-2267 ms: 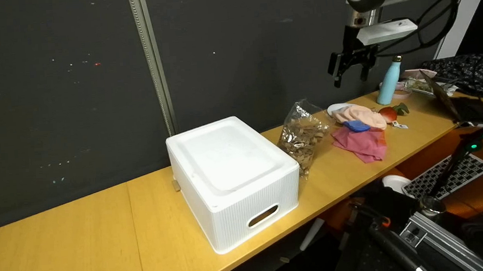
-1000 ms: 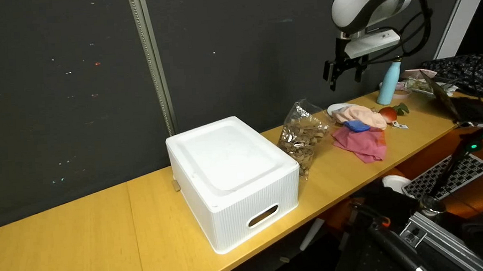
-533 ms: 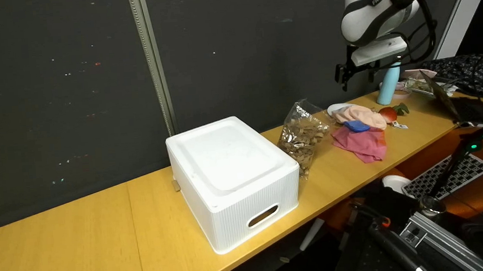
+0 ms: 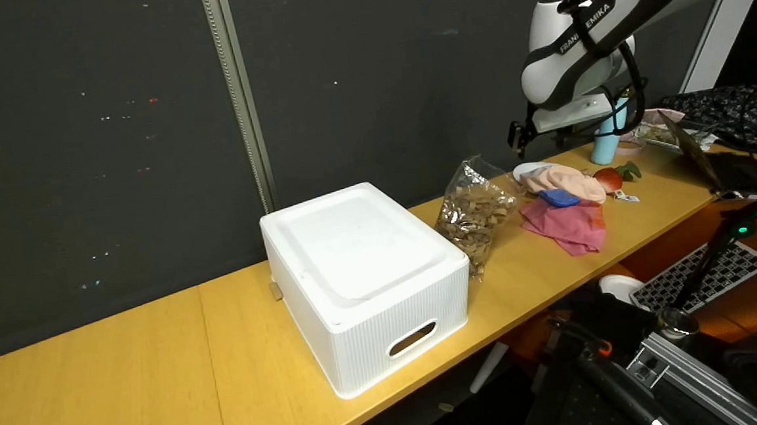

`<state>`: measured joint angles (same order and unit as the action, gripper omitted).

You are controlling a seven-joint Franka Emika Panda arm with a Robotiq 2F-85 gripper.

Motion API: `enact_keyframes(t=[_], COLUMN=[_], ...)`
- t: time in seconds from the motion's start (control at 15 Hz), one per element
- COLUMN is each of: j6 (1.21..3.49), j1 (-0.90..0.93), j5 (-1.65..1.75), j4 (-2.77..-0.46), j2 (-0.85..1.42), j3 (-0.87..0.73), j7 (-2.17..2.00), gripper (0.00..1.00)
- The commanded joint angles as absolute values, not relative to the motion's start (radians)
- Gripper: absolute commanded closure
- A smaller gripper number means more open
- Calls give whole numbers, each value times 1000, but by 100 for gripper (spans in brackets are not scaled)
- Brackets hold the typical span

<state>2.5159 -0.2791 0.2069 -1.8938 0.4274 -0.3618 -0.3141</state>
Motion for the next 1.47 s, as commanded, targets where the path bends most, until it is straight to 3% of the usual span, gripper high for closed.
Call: enact_keyframes(t=[0.0,1.4], j6=[2561,2667], j1=[-269,-200], j5=[186,205], j4=[-1905,-1984], j2=[444,555], j3=[-372,-466], j7=[-329,-457], gripper=[0,0])
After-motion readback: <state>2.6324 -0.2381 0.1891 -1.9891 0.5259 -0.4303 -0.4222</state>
